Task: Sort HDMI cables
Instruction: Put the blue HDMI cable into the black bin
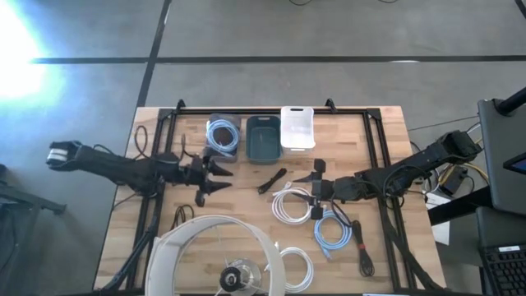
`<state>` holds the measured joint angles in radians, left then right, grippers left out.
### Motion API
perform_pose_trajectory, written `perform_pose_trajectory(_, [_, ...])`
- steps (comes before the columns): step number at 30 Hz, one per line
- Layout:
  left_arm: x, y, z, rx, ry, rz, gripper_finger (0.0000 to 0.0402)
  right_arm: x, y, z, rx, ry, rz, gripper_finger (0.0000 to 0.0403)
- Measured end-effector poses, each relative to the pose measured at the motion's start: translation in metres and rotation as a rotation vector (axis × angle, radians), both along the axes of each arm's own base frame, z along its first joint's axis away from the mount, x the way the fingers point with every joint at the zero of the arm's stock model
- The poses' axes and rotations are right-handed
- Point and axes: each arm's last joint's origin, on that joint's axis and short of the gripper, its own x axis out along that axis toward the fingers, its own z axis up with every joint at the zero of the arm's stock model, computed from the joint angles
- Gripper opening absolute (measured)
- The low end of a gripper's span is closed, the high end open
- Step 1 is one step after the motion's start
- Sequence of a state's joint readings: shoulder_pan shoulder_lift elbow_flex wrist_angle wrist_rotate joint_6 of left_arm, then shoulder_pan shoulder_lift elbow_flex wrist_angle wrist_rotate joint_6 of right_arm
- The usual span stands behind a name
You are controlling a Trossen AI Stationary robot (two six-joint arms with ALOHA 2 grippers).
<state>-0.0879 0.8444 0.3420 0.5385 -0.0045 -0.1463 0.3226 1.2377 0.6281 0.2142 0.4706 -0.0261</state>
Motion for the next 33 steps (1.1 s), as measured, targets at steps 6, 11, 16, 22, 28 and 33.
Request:
perform_pose_trajectory(6, [0.021,-0.008,-0.012,0.009,0.014,-0.028,0.0161,0.000,0.000,0.000,0.000,0.000,0.000,0.0178])
perform_pose_trajectory(11, [0.042,-0.012,-0.011,0.011,0.035,-0.036,0.0161,0.000,0.000,0.000,-0.002,0.000,0.001,0.0178])
perform_pose_trajectory(16, [0.066,-0.017,-0.007,0.071,0.052,-0.079,0.0161,0.000,0.000,0.000,-0.002,0.000,0.001,0.0178])
perform_pose_trajectory(22, [0.089,-0.022,-0.001,0.104,0.048,-0.134,0.0161,0.000,0.000,0.000,-0.001,0.000,0.000,0.0178])
perform_pose_trajectory(28, [0.107,-0.025,-0.001,0.102,0.062,-0.159,0.0161,0.000,0.000,0.000,-0.003,0.001,0.001,0.0178])
perform_pose_trajectory(33, [0.120,-0.027,-0.007,0.121,0.087,-0.160,0.0161,0.000,0.000,0.000,-0.003,0.001,0.001,0.0178])
